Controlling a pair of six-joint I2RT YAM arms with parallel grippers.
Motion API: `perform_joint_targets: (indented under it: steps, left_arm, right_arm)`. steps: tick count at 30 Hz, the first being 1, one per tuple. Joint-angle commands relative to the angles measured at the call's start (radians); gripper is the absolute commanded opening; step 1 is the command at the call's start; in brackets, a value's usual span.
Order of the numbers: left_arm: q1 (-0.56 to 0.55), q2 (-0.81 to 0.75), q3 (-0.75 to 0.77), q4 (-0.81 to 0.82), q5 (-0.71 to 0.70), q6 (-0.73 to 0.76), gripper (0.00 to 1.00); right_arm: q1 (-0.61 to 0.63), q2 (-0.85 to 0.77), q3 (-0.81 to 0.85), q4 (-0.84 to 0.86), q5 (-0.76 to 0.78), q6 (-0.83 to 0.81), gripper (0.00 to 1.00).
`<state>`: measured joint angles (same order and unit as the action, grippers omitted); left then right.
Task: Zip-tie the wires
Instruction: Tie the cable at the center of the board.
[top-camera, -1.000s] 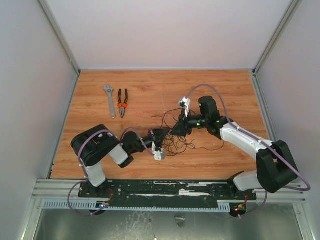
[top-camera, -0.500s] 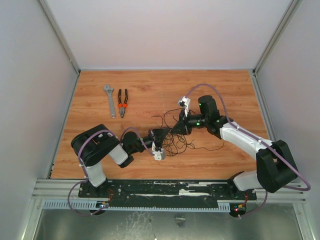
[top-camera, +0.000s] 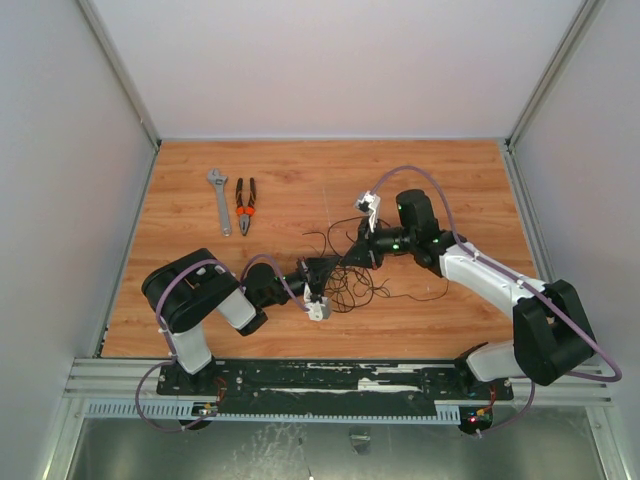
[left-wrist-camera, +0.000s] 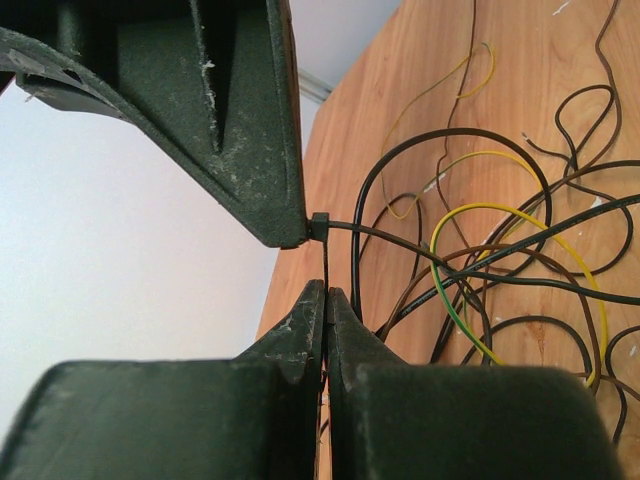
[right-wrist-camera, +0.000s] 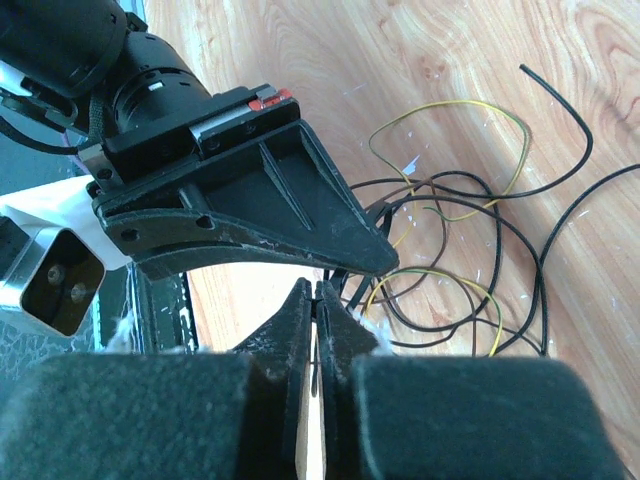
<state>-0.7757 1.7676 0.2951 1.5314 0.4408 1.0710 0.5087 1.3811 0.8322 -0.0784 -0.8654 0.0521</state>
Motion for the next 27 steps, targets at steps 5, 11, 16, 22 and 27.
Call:
perform_joint_targets:
  steps: [5,11,16,22,27]
  left_arm:
    - [0.003,0.022,-0.005,0.264,0.004,-0.019,0.00]
    - [0.003,0.025,-0.007,0.273,0.006,-0.025,0.00]
    - [0.003,0.027,-0.009,0.275,0.006,-0.027,0.00]
    - [0.002,0.028,-0.009,0.277,0.010,-0.028,0.00]
    - [0.001,0.025,-0.008,0.277,0.014,-0.028,0.00]
  right_arm:
    - [0.008,-0.021,0.067,0.037,0.003,0.034,0.00]
    - [0.007,-0.025,0.076,0.050,0.001,0.049,0.00]
    - [0.008,-0.029,0.075,0.057,0.007,0.053,0.00]
    - [0.008,-0.034,0.077,0.086,0.009,0.075,0.00]
    - [0.008,-0.023,0.085,0.101,0.009,0.088,0.00]
